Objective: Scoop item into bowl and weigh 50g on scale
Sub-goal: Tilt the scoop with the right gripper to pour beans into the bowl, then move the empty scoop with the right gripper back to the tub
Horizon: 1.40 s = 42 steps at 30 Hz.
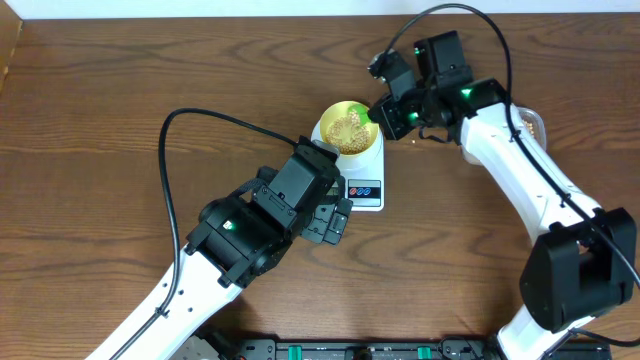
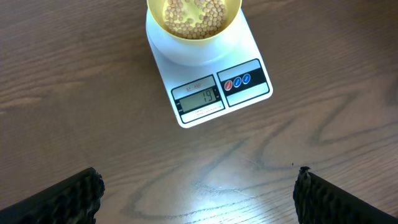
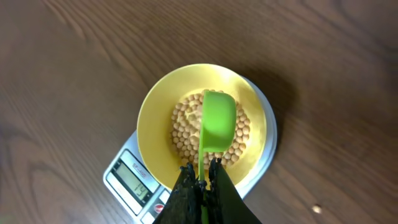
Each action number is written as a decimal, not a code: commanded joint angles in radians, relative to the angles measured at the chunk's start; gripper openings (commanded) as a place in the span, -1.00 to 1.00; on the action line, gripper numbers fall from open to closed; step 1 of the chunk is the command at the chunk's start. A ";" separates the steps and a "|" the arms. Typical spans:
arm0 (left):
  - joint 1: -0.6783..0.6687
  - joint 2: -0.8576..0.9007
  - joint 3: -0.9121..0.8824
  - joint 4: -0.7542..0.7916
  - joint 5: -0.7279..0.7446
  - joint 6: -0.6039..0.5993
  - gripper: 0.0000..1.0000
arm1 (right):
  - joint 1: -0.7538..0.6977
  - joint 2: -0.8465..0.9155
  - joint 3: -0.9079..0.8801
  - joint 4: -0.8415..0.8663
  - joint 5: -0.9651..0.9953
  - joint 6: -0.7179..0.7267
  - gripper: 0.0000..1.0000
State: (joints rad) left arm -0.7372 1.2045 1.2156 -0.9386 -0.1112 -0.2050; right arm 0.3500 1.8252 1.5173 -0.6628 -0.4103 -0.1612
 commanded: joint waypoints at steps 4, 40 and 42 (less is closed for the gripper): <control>0.003 0.002 0.011 -0.003 -0.010 0.013 1.00 | 0.045 -0.002 0.056 -0.036 0.134 -0.082 -0.97; 0.003 0.002 0.011 -0.003 -0.010 0.013 1.00 | 0.179 -0.066 0.164 -0.162 0.393 -0.105 -0.98; 0.003 0.002 0.011 -0.003 -0.010 0.013 1.00 | 0.173 -0.078 0.191 -0.180 0.393 -0.097 -0.98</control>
State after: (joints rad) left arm -0.7372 1.2045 1.2156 -0.9386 -0.1112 -0.2050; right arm 0.5240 1.8084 1.6459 -0.8318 -0.0254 -0.2840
